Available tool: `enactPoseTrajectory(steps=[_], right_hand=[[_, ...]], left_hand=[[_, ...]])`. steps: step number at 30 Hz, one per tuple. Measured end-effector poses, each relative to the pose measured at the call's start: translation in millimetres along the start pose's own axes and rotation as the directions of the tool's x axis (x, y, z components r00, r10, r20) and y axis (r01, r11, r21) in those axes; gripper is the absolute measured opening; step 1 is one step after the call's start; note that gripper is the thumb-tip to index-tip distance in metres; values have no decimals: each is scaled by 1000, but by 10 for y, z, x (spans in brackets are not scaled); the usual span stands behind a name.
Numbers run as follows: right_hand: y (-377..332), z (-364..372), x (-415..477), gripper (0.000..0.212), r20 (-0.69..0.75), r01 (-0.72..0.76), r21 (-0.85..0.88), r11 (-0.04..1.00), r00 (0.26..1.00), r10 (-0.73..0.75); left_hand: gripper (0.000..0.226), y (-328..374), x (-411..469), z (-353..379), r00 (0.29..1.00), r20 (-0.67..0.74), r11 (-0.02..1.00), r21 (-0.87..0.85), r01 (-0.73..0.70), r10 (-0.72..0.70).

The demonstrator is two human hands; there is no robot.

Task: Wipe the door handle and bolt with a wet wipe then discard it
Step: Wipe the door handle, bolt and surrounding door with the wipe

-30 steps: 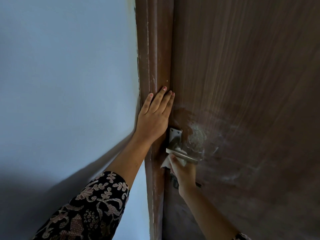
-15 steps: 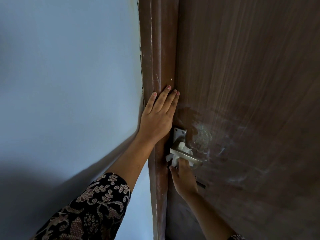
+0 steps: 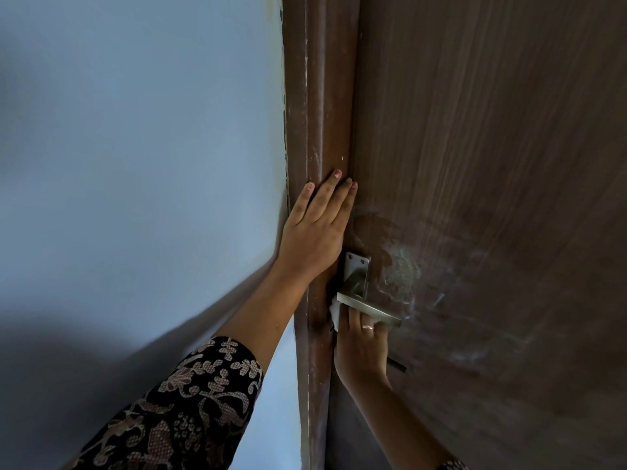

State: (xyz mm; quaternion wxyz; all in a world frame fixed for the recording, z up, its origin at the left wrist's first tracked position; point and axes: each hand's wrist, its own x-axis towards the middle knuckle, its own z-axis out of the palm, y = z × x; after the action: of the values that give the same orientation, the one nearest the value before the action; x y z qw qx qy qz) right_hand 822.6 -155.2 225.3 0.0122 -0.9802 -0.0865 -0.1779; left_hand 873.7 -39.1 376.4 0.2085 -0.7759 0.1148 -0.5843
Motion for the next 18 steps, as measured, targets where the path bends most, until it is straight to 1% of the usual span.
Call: enactPoseTrajectory(steps=[1,3,5,6,8,9,11,13,15,18], right_hand=[[-36,-38,48,64,16,12,-13,1000,1000,-12],[-117,-90,150,55,82,21,-16,1000,996,-20],[-163,-105,202,46,79,6,-1,1000,997,-6],[-162,-131,193,45,83,-3,9,1000,997,2],[-102,-190,149,55,89,-21,10,1000,996,20],[-53,-188,120,59,52,-28,-3,1000,998,28],[30,-156,53,56,-21,-39,-8,999,999,39],[96,-129,0,56,-46,-28,-16,999,999,28],[133,-120,-39,61,-61,-35,-37,999,998,33],[207,-119,-61,61,-66,-23,-16,1000,998,22]], left_hand=[[45,-1,0,0,1000,2,1000,-2,1,-1],[45,0,-1,-3,1000,10,1000,-5,2,-2],[46,1,-3,-2,1000,22,1000,-10,6,-6],[46,3,-4,-3,1000,27,1000,-11,8,-8],[46,0,-4,-2,999,35,1000,-12,11,-10],[46,1,-3,-3,999,42,1000,-14,12,-11],[47,1,-3,1,999,48,1000,-19,13,-12],[47,0,-1,5,999,49,1000,-23,12,-11],[47,-7,-3,7,999,54,1000,-21,6,-5],[47,-9,-5,9,998,63,1000,-22,6,-5]])
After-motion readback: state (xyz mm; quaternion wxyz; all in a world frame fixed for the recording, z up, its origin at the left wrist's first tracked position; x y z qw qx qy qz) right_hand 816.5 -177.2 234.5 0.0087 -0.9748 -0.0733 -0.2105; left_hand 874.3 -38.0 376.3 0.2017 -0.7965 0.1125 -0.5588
